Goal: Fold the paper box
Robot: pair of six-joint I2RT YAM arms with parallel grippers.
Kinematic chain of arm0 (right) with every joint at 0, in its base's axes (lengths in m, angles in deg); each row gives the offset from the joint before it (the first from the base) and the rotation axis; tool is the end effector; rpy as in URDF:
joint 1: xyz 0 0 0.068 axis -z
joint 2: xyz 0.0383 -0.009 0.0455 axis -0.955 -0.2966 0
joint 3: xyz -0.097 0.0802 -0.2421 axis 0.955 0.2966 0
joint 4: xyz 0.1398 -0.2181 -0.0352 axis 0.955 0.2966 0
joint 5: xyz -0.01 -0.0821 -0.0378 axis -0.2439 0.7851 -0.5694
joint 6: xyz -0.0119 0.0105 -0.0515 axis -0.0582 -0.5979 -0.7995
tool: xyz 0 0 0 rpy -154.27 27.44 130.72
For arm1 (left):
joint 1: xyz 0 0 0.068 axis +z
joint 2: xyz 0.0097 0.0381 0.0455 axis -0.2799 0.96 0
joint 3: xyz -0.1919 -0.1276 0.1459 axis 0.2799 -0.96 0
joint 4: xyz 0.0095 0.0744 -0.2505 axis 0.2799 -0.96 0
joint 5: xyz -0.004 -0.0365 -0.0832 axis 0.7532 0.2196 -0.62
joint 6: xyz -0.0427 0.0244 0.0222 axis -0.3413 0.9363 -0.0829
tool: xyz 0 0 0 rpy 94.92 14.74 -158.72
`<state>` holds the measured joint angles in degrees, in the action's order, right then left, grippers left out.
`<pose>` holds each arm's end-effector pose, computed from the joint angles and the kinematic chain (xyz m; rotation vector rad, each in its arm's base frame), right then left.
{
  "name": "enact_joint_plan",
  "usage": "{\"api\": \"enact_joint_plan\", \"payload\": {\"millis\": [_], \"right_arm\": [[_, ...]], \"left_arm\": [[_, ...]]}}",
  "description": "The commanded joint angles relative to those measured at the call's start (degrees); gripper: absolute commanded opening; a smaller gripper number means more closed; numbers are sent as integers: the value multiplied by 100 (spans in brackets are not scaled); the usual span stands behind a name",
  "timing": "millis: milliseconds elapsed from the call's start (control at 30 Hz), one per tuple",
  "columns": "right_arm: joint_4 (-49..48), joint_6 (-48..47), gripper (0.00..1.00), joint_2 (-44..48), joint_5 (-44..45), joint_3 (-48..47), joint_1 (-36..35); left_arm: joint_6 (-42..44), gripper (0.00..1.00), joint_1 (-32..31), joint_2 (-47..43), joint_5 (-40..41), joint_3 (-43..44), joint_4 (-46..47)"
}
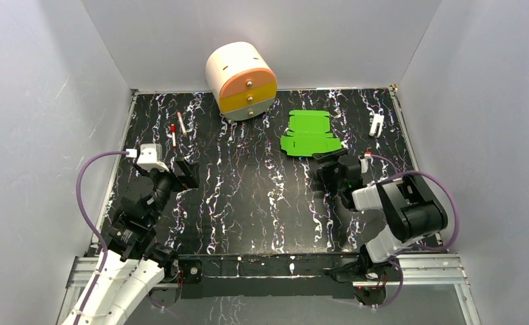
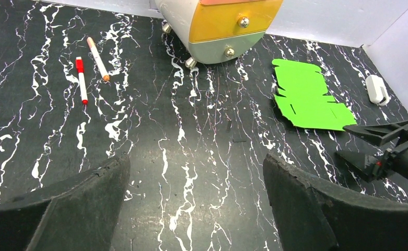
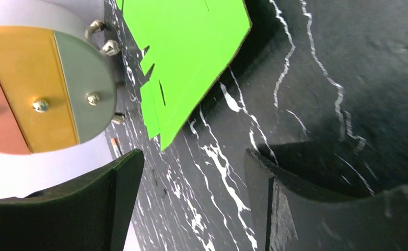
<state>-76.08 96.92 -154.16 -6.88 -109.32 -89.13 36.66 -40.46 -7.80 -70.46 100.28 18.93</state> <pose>0.2520 0.0698 0.1317 1.1095 1.7929 0.8990 0.1125 -0.0416 0.3319 -0.0780 1.6032 -0.3669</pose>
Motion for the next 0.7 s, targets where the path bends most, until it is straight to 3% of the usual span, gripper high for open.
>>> {"api": "enact_joint_plan", "payload": {"millis": [0, 333, 667], "right_arm": [[-1014, 649, 77, -585, 642, -413, -156], [-1731, 1620, 57, -1785, 1155, -622, -220], [-2400, 1505, 11, -1925, 1074, -326, -216]], "left_arm": [[175, 95, -73, -62, -17, 80, 66], [281, 95, -301, -15, 111, 71, 42], [297, 95, -324, -98, 157, 57, -13]]}}
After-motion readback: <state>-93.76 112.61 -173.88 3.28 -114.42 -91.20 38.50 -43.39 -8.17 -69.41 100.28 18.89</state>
